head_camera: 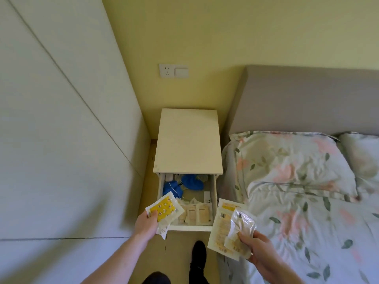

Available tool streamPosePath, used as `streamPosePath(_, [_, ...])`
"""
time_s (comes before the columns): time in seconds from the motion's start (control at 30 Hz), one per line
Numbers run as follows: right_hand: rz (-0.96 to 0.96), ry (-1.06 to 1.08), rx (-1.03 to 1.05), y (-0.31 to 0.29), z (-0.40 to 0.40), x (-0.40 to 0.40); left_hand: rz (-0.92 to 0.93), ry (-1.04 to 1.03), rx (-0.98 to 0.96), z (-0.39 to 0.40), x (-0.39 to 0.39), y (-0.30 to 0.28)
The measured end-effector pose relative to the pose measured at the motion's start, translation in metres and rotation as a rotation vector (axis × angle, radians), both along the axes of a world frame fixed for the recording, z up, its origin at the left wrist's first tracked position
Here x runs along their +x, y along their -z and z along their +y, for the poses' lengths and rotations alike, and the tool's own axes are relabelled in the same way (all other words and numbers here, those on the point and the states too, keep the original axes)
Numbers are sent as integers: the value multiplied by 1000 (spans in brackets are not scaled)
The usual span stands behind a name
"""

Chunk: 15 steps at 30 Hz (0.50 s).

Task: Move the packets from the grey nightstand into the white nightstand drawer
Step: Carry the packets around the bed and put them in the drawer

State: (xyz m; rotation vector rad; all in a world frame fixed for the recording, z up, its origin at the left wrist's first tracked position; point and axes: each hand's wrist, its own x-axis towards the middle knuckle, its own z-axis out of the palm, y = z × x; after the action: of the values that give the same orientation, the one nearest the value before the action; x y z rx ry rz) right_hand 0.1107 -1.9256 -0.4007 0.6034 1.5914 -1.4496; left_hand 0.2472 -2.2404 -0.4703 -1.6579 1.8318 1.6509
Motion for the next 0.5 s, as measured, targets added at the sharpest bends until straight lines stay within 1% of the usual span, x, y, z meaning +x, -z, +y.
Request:
streamPosePath(0.13, [-8,-100,53,39,-30,-54,-44,-11,42,-16,-36,48])
streamPosePath(0.3, [-33,-174,124,119,-58,-93,-145,14,39,-31,-66,139])
streamPosePath(0.5, [-100,-226,202,213,-80,-107,-257,162,-88,-40,-90,229])
